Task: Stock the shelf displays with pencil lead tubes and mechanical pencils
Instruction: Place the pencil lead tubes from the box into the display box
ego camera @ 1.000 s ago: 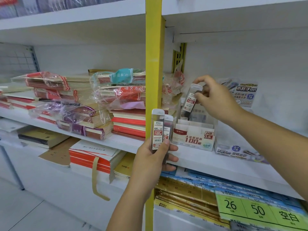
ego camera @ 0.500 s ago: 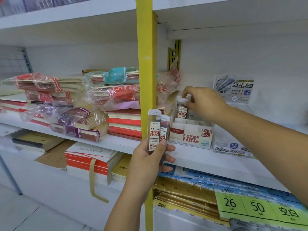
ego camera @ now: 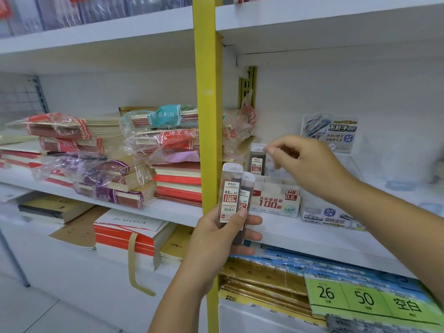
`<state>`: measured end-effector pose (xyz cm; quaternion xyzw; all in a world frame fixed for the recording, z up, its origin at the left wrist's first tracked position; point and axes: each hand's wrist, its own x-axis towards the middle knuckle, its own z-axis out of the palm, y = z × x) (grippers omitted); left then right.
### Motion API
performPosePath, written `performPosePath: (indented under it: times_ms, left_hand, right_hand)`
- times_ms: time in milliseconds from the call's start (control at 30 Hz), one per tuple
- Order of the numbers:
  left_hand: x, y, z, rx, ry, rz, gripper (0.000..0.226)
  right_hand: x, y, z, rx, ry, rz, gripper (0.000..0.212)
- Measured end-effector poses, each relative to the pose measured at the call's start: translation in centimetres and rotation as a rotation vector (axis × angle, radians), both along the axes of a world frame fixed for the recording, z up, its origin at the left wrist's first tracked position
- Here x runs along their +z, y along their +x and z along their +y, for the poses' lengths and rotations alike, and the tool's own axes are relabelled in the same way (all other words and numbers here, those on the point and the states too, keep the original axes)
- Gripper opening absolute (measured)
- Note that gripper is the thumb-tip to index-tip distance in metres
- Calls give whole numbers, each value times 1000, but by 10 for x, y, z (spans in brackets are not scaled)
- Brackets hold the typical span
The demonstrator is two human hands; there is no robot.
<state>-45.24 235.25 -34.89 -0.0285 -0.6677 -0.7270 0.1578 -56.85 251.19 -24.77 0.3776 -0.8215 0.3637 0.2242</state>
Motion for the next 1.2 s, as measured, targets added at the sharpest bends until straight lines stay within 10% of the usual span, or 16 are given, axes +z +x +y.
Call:
performPosePath:
  times_ms: [200,467,800,1200]
  left_hand:
    - [-2,-1,10,-117,46,27,33]
    - [-6,-8,8,56,64,51,18]
    - [-10,-10,-10,229,-1,52,10]
    - [-8,-7,-12,235,-44,60,12]
  right_hand:
    - [-16,32,0,281,9,-317,15]
    - [9,0,9,82,-439,-204,18]
    - [17,-33,-20,-82,-94,139,12]
    - [0,-63,-33,-164,78,51,15]
